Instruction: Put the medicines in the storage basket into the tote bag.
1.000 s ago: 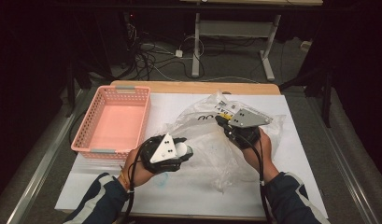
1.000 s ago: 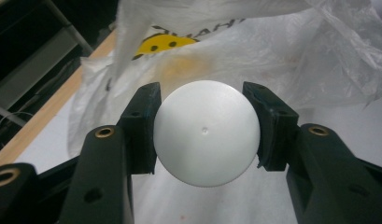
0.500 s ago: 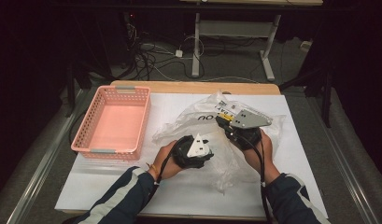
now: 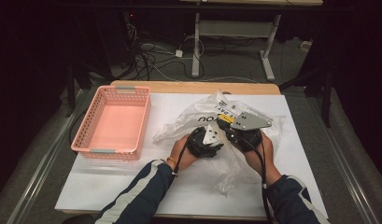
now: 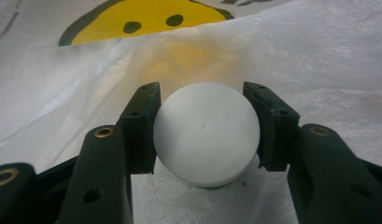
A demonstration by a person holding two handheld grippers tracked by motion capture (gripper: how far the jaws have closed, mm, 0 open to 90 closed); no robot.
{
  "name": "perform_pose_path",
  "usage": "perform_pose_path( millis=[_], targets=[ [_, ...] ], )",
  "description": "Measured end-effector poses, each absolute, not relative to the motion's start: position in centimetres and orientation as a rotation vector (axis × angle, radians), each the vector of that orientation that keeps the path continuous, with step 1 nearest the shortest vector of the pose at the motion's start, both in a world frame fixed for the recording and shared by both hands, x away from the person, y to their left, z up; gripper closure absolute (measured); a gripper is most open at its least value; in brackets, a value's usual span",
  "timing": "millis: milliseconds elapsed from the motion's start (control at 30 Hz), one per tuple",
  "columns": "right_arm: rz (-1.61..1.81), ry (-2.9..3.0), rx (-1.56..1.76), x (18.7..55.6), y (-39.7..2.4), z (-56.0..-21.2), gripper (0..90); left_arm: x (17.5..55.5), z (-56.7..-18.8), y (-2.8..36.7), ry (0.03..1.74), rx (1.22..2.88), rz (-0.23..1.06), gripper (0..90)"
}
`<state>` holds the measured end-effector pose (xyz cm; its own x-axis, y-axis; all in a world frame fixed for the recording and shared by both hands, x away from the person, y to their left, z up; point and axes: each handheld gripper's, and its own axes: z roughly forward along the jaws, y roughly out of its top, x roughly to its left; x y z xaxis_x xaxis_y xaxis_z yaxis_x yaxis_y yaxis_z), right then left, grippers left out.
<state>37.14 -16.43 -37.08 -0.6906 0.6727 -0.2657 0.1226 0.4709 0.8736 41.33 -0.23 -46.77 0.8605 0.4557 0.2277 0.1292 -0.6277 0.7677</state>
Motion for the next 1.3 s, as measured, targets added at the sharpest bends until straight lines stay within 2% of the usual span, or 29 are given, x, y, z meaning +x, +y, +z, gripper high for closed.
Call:
perform_pose_path(
  millis=[200, 467, 667, 767, 867, 900, 967, 1133, 1300],
  targets=[
    [1.188, 2.129, 0.661, 37.2, -16.6, -37.2, 90.0, 40.4, -46.0, 0.0, 0.398, 2.25, 0.541, 38.1],
    [1.18, 2.131, 0.676, 37.4, -16.7, -37.3, 90.0, 37.2, -44.5, 2.5, 0.336, 2.227, 0.593, 37.4],
    [1.171, 2.139, 0.676, 37.4, -16.7, -37.5, 90.0, 34.2, -42.0, 6.0, 0.275, 2.196, 0.635, 37.4],
    [1.166, 2.145, 0.674, 37.3, -16.8, -37.5, 90.0, 33.4, -41.0, 8.6, 0.324, 2.152, 0.673, 37.1],
    [1.159, 2.148, 0.676, 37.3, -16.9, -37.6, 90.0, 33.2, -40.8, 11.1, 0.407, 2.114, 0.757, 32.7],
    [1.157, 2.149, 0.676, 37.3, -16.9, -37.6, 90.0, 33.3, -40.7, 11.7, 0.441, 2.106, 0.764, 29.0],
    [1.154, 2.15, 0.673, 37.3, -17.0, -37.6, 90.0, 33.9, -40.8, 12.5, 0.489, 2.097, 0.774, 27.3],
    [1.145, 2.165, 0.668, 37.1, -17.3, -37.7, 90.0, 35.3, -41.4, 12.4, 0.584, 2.11, 0.759, 23.3],
    [1.133, 2.167, 0.674, 36.8, -18.0, -37.6, 90.0, 36.6, -42.0, 11.1, 0.653, 2.153, 0.763, 23.2]
  ],
)
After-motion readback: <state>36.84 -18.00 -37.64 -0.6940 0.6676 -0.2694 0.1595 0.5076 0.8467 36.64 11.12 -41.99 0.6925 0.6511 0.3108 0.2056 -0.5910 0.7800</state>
